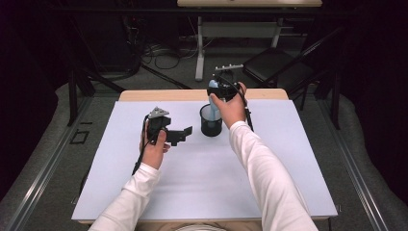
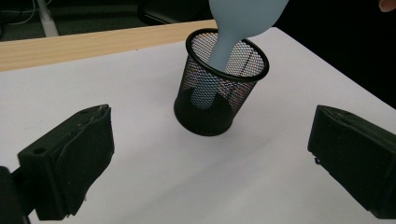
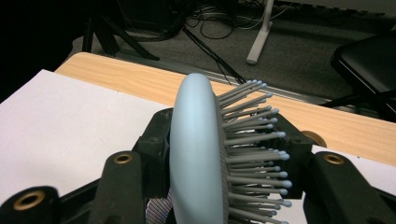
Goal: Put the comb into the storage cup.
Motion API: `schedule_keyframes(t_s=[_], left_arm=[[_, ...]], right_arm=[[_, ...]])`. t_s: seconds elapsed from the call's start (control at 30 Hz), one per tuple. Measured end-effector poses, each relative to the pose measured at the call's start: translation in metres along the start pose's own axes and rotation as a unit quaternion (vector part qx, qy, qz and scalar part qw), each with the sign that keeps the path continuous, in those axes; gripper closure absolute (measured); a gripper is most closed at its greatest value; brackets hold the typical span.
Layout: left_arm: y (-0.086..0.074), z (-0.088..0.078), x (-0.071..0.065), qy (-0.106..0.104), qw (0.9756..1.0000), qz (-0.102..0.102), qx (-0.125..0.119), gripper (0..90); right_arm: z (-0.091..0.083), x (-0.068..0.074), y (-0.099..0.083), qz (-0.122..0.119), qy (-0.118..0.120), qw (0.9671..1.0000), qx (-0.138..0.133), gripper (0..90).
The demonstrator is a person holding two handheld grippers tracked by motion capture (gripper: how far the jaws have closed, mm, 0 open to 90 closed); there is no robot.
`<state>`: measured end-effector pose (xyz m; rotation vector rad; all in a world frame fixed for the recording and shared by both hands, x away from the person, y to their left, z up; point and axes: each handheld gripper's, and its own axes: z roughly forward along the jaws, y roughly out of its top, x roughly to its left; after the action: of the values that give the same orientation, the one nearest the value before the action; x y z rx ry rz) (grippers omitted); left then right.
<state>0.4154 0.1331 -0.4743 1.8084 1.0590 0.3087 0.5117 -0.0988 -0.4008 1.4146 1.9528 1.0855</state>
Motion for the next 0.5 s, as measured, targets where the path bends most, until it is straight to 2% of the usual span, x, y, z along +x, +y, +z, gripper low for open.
schedule_keyframes(t_s=[0.5], left_arm=[[0.0000,-0.0007,0.0009,0.004,1.0000,0.001,-0.002,0.7]], right_arm=[[-0.0018,0.0066,-0.0027,-0.015,0.010,0.9998,0.002,46.9]])
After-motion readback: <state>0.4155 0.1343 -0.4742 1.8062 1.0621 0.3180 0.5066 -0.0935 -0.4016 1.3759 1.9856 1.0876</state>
